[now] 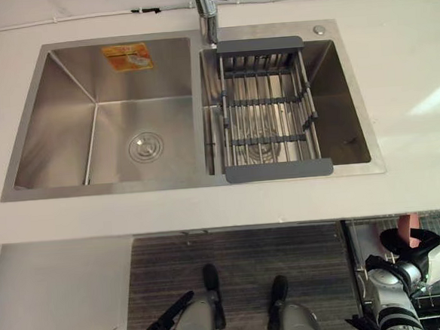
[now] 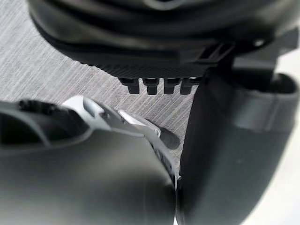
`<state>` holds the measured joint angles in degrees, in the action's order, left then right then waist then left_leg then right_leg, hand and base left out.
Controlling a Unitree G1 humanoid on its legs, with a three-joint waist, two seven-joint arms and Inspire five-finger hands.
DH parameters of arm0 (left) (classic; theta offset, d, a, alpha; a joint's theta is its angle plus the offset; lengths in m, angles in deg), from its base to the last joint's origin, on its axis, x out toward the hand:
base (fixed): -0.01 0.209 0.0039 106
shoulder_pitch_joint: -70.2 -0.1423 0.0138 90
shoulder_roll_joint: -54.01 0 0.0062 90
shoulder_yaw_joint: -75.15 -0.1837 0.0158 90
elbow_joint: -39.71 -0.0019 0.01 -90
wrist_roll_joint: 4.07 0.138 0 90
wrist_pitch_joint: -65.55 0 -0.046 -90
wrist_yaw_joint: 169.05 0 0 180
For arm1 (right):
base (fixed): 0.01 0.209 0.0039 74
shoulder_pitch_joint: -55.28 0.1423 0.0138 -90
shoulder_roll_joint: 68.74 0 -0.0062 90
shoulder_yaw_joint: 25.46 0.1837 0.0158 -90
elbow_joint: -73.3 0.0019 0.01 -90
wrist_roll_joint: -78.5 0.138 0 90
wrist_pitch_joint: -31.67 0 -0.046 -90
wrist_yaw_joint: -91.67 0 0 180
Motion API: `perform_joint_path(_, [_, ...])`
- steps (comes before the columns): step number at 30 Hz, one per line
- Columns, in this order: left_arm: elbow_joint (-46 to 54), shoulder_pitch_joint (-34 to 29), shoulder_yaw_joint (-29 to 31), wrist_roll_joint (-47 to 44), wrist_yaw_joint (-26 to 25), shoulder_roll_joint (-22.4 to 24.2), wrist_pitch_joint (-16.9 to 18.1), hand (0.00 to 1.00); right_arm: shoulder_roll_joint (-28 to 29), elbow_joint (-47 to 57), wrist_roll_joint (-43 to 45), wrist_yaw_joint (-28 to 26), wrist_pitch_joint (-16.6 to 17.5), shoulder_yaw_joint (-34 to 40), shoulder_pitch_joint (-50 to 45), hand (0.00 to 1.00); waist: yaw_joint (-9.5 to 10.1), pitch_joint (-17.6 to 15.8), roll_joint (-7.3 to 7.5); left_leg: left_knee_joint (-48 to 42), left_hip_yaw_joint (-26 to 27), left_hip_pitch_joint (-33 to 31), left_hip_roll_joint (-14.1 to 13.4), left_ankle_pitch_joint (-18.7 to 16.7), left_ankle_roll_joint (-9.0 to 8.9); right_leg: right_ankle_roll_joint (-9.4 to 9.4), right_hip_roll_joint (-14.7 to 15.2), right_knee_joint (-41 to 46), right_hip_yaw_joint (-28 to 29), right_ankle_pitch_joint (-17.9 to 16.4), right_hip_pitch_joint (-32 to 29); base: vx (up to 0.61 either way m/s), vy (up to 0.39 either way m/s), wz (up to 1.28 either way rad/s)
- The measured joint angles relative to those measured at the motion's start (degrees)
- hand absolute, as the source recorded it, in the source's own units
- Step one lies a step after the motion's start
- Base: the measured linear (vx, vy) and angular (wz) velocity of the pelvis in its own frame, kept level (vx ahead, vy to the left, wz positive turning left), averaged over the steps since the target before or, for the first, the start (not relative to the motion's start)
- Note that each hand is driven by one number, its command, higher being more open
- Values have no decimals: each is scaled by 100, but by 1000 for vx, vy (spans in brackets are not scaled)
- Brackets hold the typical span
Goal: Walk over to the sink, pick up the cup, carry it to the dishwasher, place the cup inside the dishwasher, then close the dishwasher door
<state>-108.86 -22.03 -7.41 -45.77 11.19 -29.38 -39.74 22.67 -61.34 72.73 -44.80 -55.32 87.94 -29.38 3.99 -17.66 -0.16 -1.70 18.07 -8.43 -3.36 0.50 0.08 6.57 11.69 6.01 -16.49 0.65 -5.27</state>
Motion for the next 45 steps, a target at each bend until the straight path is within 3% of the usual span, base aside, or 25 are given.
perform_joint_path(4, [12, 31, 2, 127, 103, 6, 63, 100, 0, -2, 51, -80, -378, 106, 6, 0, 24, -6, -11, -189, 94, -91, 12, -108, -19, 54, 119, 244, -17, -125, -110, 37, 25, 6])
perform_joint_path(5, [11, 99, 0, 127, 129, 9, 77, 100, -4, -3, 244, -105, -502, 301, 19, 0, 29, -6, -11, -311, 319, -159, -16, -172, -46, 74, 190, 285, -40, -200, -147, 60, 11, 7])
perform_joint_path(14, [181, 276, 32, 176, 154, 76, 71, 100, -9, -90, 696, -235, -751, 934, 38, 0, 32, -4, -24, -653, 492, -244, -53, -235, -49, 94, 283, 492, -80, -341, -200, 65, 4, 4])
perform_joint_path(15, [192, 277, 167, 250, 154, 143, 73, 100, -10, -89, 736, -234, -750, 1069, 46, 100, 33, -1, -28, -677, 523, -241, -70, -249, -68, 94, 274, 493, -59, -342, -208, 15, -13, -9])
perform_joint_path(25, [191, 310, 380, 370, 147, 185, 57, 100, -96, 114, 1028, 141, -657, 1684, 35, 100, -16, 9, -45, -854, 880, -266, -245, -373, -52, 77, 144, 310, 234, -360, -298, -39, -14, -21])
perform_joint_path(32, [142, 254, 381, 613, 74, 366, 92, 100, -138, 1044, 1116, 279, -265, 1671, -324, 100, -76, 241, -276, -758, 882, -202, -233, -294, -35, 70, 141, 318, 202, -376, -279, -18, -2, 1])
perform_joint_path(40, [39, 224, 449, 1140, -91, 410, -61, 100, 312, 1808, 1116, 647, 24, 1615, -719, 100, -101, 635, -162, -435, 668, 187, -131, -121, -63, 101, 138, 97, -110, -394, 230, 39, -2, 15])
perform_joint_path(45, [44, 113, 889, 1435, -192, 515, -81, 100, 453, 2193, 1119, 641, 21, 1609, -830, 100, -191, 748, -72, -583, 757, 313, -280, -184, -109, 76, 9, 26, 26, -376, 362, -13, -22, -13])
